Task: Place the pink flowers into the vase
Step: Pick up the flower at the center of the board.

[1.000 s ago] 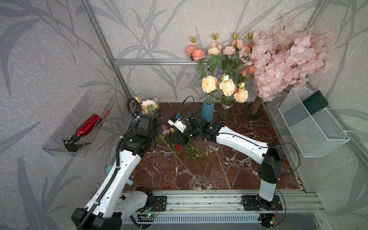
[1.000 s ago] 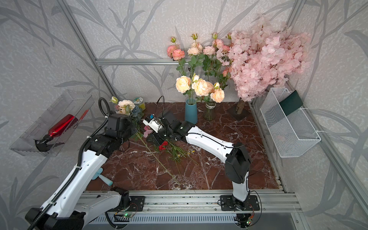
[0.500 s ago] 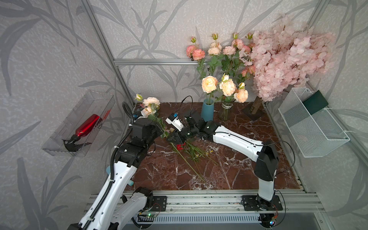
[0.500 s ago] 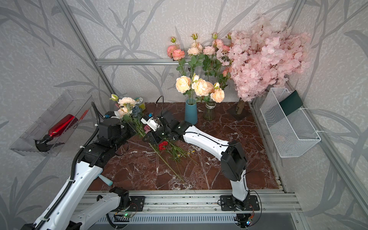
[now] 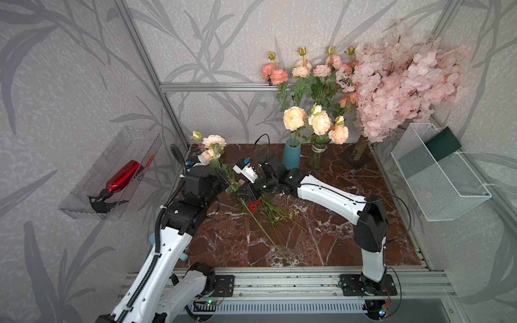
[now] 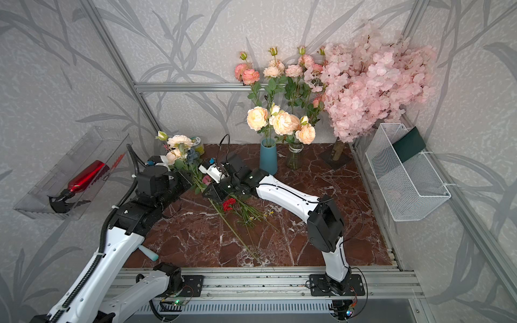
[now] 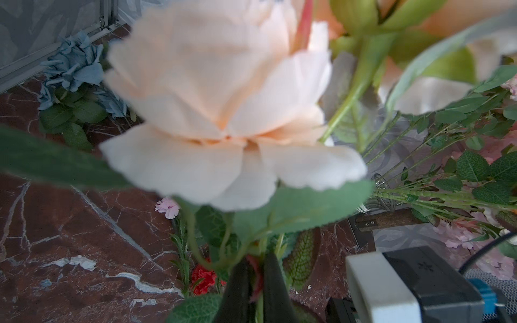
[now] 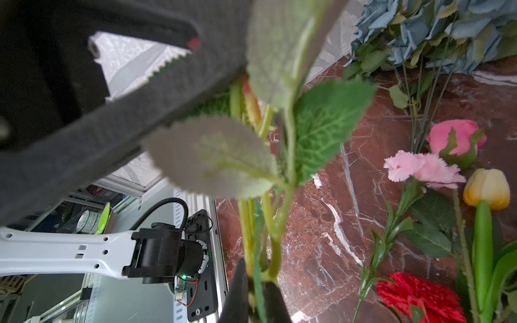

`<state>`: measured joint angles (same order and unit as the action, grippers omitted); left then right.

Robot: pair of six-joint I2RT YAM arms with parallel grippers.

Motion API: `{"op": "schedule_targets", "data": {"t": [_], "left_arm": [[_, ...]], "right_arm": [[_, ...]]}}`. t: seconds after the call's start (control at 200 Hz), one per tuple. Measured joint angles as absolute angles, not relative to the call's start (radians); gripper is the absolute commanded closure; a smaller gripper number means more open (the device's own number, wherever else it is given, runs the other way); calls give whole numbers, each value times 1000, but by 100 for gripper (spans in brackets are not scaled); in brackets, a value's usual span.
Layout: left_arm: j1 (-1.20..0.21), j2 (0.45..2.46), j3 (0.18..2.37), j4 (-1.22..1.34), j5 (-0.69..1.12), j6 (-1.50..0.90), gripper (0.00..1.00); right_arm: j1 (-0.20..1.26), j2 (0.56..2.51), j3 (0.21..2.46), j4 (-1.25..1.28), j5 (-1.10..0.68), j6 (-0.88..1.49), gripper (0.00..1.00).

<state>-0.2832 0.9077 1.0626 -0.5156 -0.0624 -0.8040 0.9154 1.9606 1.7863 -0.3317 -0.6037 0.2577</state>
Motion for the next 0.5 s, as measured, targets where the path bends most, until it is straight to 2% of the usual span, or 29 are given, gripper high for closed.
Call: {"op": "schedule_targets", "data": {"t": [0.02,0.06,0.17,0.225,0.36,0.5], "left_arm": [[-283,905,1063,-516,-64,-804,95],[-283,900,1063,-520,-67,-804,77],[-286,886,1072,-556,-87,-801,21],[-286,879,1085,-584,-111,-796,2],[-287,877,1168,-694,-212,-776,1],[-287,891,1280,-833,-381,-778,1]], "right_arm": [[915,1961,1787,-332,-603,257,100],[915,1960,1787,-332,-603,256,100],[916,1955,1787,-333,-582,245,100],[917,1949,1789,-337,-559,237,100],[918,1940,1861,-375,-476,201,100],[918,1935,2035,-430,-358,135,100]]}}
